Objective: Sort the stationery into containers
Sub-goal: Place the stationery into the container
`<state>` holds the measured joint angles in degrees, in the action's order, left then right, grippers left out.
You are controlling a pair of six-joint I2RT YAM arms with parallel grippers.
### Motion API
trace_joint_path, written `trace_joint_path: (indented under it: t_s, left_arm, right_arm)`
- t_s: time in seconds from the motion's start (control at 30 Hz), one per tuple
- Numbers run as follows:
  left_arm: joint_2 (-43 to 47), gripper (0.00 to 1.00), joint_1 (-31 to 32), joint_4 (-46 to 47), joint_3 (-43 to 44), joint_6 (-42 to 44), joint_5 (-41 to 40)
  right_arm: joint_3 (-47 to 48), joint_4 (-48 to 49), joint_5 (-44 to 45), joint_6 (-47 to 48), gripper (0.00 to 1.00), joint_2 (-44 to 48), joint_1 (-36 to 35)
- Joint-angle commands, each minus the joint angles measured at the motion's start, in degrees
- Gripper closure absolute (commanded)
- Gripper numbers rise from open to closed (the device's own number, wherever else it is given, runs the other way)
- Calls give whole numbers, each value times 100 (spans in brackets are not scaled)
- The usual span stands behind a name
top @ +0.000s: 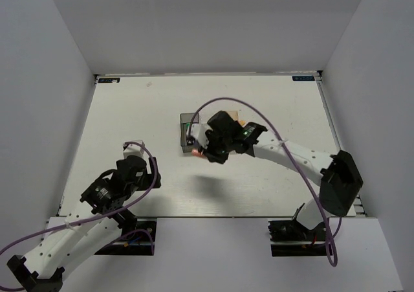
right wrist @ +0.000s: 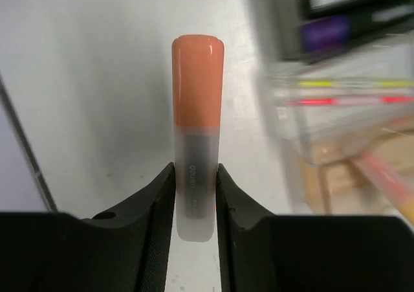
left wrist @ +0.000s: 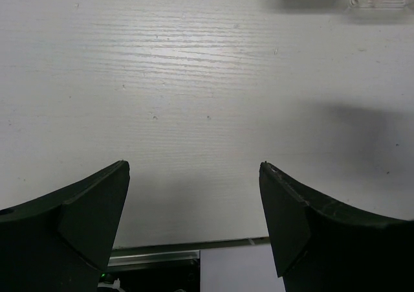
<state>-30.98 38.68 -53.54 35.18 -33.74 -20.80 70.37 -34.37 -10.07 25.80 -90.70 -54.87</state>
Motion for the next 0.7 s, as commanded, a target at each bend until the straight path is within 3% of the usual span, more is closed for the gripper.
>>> trace_joint_path:
  t_s: [0.0, 0.13, 0.23, 0.6, 0.67]
  left_arm:
    - [-109, 8, -18, 89, 33, -54, -38]
    - [-189, 8, -27, 168, 15, -37, -3]
    - [-259, 8, -18, 212, 7, -19, 14]
    - [-426, 8, -35, 318, -20, 25, 76]
    - [-426, 8, -35, 309, -29, 25, 76]
  right_arm:
    - [433, 175, 707, -1076, 100, 324, 336]
    - [495, 624, 2128, -1797, 100, 325, 872]
    - [757, 467, 2360, -2324, 100, -17, 1312]
    - [1497, 264, 1394, -2993, 100, -1274, 2033]
    - [1576, 282, 1385, -2993, 91, -1372, 2051]
